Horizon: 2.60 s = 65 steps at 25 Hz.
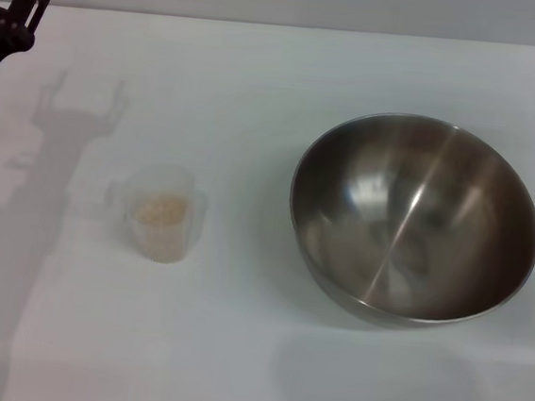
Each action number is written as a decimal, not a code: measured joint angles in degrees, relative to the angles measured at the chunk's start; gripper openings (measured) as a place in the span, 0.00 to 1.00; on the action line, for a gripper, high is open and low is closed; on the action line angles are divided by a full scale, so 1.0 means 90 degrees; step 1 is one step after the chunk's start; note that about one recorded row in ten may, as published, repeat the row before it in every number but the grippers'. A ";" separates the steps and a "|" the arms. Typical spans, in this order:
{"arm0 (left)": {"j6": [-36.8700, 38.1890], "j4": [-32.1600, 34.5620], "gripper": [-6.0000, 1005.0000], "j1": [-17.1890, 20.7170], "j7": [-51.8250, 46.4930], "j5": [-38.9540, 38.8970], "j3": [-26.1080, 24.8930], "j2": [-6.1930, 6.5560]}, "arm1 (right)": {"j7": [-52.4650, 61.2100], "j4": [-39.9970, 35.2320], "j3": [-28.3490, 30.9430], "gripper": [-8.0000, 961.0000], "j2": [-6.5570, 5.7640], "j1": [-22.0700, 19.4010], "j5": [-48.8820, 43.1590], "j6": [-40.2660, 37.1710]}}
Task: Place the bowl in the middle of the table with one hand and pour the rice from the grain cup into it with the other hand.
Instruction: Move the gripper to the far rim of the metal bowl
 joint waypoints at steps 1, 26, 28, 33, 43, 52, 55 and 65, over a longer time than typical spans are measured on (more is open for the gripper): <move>0.0000 0.0000 0.83 0.0000 0.0000 0.0000 0.0000 0.0000 | -0.0002 0.0004 0.0004 0.84 0.0000 -0.0010 -0.0002 -0.0011; 0.0187 -0.0008 0.82 0.0034 0.0031 -0.0005 0.0097 0.0000 | -0.0823 -0.1166 -0.0038 0.84 -0.0018 -0.0196 -0.0496 0.0956; 0.0187 -0.0008 0.82 0.0034 0.0031 -0.0005 0.0097 0.0000 | -0.0726 -0.1841 -0.0071 0.84 -0.0018 -0.0373 -0.0538 0.1644; 0.0179 0.0002 0.82 0.0040 0.0003 -0.0020 0.0079 0.0006 | -0.0529 -0.4894 0.0062 0.84 -0.0019 -0.1304 -0.1377 0.4819; 0.0207 0.0002 0.82 0.0099 -0.0020 -0.0042 0.0044 0.0010 | -0.0602 -0.9081 0.1019 0.83 -0.0030 -0.1564 -0.1506 1.2138; 0.0215 -0.0035 0.82 0.0215 -0.0021 -0.0041 0.0040 0.0010 | -0.1283 -1.0387 0.2625 0.83 -0.0044 -0.0618 -0.0934 1.7150; 0.0217 -0.0014 0.82 0.0224 -0.0021 -0.0040 0.0035 0.0008 | -0.1687 -1.0200 0.3283 0.83 -0.0052 -0.0194 -0.0930 1.8345; 0.0216 -0.0039 0.82 0.0222 -0.0021 -0.0038 0.0037 0.0003 | -0.2993 -0.8701 0.4377 0.83 -0.0240 0.0601 -0.1341 1.9430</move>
